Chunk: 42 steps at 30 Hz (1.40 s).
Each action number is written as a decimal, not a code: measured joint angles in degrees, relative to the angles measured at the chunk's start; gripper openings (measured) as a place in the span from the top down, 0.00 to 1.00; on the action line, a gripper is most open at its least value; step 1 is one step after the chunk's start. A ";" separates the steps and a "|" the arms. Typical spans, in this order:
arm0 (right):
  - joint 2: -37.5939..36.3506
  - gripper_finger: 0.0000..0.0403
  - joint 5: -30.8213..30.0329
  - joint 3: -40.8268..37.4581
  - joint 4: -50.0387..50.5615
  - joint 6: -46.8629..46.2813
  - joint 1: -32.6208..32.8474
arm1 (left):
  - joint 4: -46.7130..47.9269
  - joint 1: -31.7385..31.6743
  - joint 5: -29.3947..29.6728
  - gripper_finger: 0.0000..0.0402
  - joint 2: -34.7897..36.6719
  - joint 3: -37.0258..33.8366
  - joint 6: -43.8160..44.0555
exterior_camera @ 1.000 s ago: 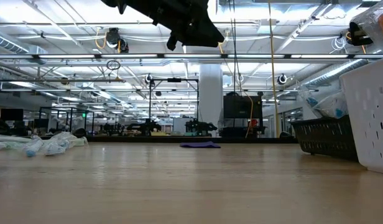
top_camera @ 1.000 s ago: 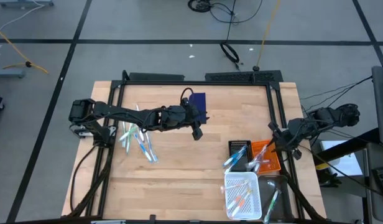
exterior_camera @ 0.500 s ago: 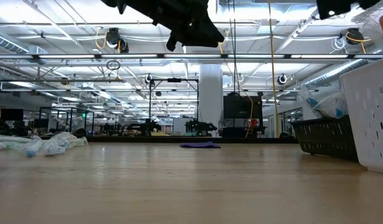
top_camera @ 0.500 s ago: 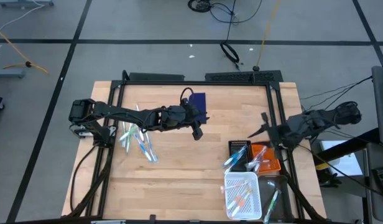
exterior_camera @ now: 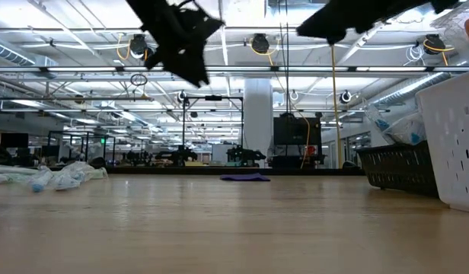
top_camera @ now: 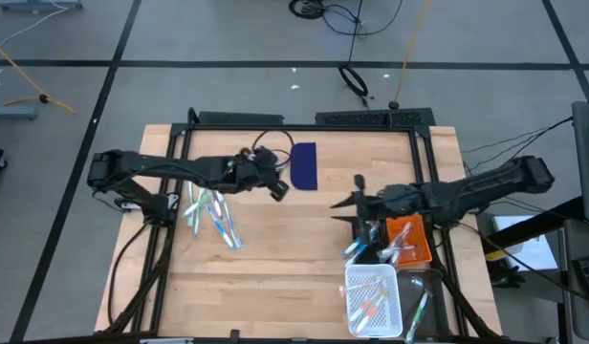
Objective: Pick & Place Toothbrushes
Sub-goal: Put the orange toothbrush into the white bin
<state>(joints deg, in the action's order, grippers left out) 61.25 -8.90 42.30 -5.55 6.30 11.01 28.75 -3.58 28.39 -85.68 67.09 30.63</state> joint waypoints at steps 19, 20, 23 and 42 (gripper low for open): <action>13.71 0.73 0.17 0.04 -16.28 -2.62 -5.05 | 43.58 -5.94 -6.30 0.71 1.44 0.02 19.43; 13.68 0.73 0.17 0.04 -16.39 -2.62 -5.05 | 44.74 -6.13 -6.89 0.71 1.44 0.02 19.70; 13.70 0.73 0.17 0.04 -16.08 -2.62 -5.05 | 46.02 -6.33 -7.12 0.71 1.48 -0.78 21.40; 13.70 0.73 3.04 0.02 -14.48 -2.64 -4.92 | 31.85 -11.84 -13.83 0.71 9.27 -21.92 29.61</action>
<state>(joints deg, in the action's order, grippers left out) 74.96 -5.86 42.33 -20.03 3.66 6.09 60.60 -15.43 14.56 -76.41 45.17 60.24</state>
